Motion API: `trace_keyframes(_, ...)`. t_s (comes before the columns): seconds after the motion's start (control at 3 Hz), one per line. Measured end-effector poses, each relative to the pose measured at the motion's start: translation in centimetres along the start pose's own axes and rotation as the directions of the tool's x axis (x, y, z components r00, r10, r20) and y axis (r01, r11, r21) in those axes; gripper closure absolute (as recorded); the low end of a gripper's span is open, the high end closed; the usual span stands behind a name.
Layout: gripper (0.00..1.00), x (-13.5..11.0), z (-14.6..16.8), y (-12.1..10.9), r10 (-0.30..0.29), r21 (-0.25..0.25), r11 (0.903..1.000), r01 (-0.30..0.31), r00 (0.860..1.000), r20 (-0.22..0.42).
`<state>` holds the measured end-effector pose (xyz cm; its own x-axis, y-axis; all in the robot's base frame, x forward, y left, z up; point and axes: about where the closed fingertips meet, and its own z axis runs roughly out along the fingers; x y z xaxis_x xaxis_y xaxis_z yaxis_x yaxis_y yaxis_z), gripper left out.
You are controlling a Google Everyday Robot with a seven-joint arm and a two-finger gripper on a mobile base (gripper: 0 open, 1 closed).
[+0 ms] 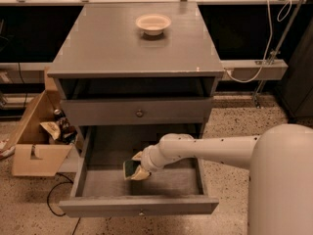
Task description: Pick sponge from middle drawer and place on counter
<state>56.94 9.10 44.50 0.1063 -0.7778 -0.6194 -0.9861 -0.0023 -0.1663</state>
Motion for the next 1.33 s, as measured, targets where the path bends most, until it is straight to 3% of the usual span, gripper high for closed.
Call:
trace_keyframes(0.33, 1.0, 0.0, 0.0, 0.0, 0.0, 0.0, 1.0, 0.0, 1.0, 0.0)
trace_keyframes(0.67, 1.0, -1.8, -3.9, -0.3, -0.05, 0.032, 0.9983, 0.049, 0.999, 0.018)
trace_keyframes(1.0, 1.0, -6.0, -12.0, -1.2, -0.147, 0.092, 0.986, 0.139, 0.986, 0.083)
trace_keyframes(1.33, 1.0, -9.6, -20.1, -2.4, -0.224, 0.148, 0.9671, 0.207, 0.969, 0.107)
